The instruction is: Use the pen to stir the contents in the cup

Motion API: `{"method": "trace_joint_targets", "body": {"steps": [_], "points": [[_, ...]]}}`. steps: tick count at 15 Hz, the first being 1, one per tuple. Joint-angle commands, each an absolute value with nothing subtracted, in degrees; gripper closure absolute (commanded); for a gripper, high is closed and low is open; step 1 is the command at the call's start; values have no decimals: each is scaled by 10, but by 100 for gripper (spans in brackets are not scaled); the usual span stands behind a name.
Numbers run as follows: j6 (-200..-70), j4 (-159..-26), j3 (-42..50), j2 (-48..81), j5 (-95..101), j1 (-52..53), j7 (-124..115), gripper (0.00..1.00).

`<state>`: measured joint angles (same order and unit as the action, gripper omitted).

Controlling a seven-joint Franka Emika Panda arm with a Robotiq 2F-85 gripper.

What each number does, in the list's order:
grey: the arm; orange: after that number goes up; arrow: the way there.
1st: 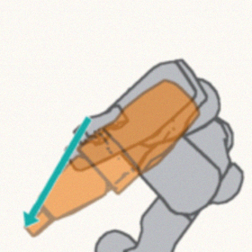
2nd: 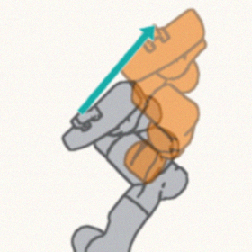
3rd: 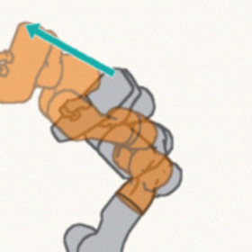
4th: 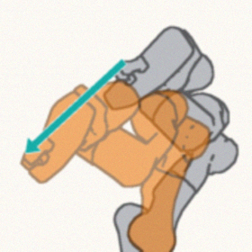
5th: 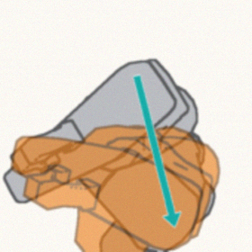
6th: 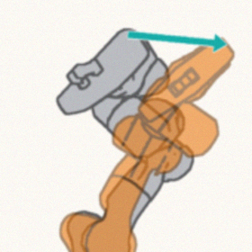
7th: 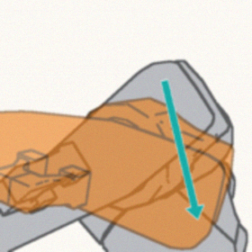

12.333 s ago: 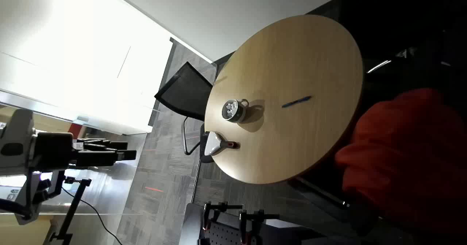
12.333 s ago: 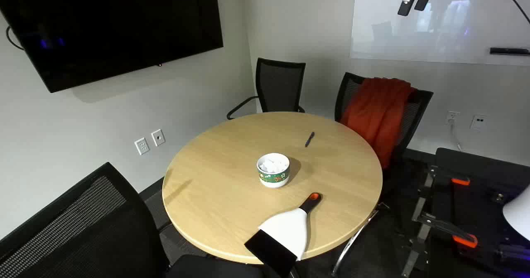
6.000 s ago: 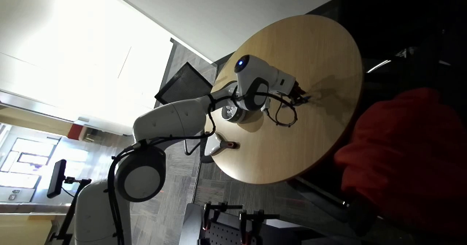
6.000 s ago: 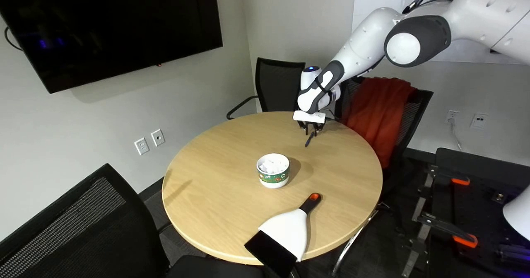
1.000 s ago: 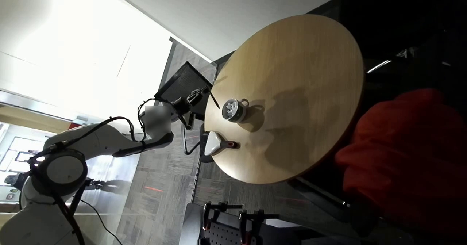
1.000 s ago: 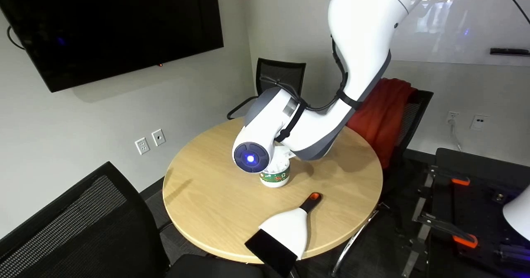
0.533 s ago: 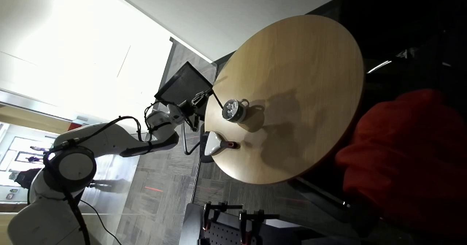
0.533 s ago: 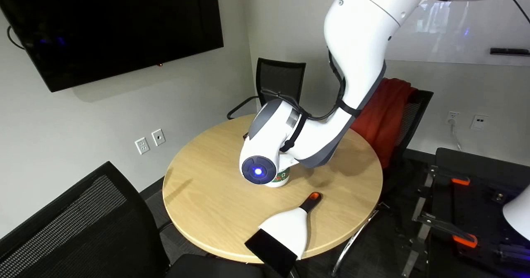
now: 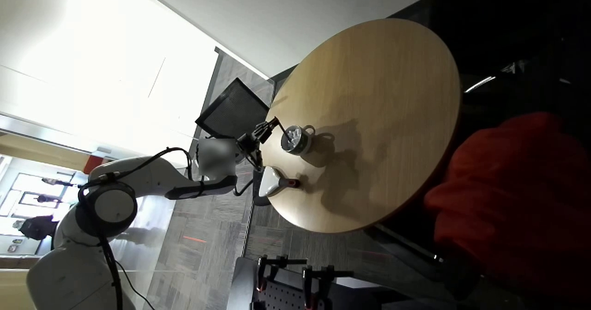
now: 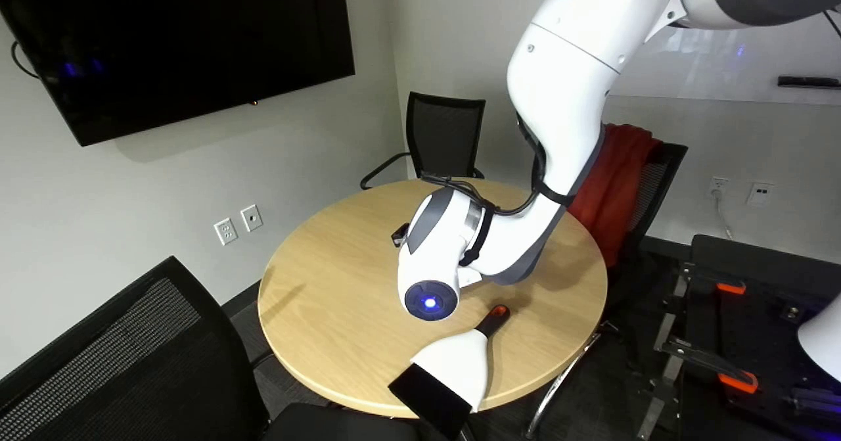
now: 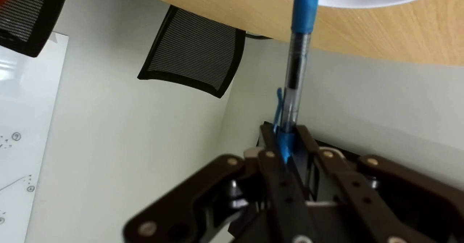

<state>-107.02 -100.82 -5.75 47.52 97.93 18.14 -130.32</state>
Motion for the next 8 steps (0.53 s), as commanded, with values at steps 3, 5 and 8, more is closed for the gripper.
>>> {"method": "trace_joint_targets", "body": {"steps": [3,5,8], "points": [[-1059,-1037,-80,468,981,162,-1323,96],[-1053,-1048,-81,462,977,159,-1322,96],[-1038,-1057,-79,459,974,158,-1326,96]]}}
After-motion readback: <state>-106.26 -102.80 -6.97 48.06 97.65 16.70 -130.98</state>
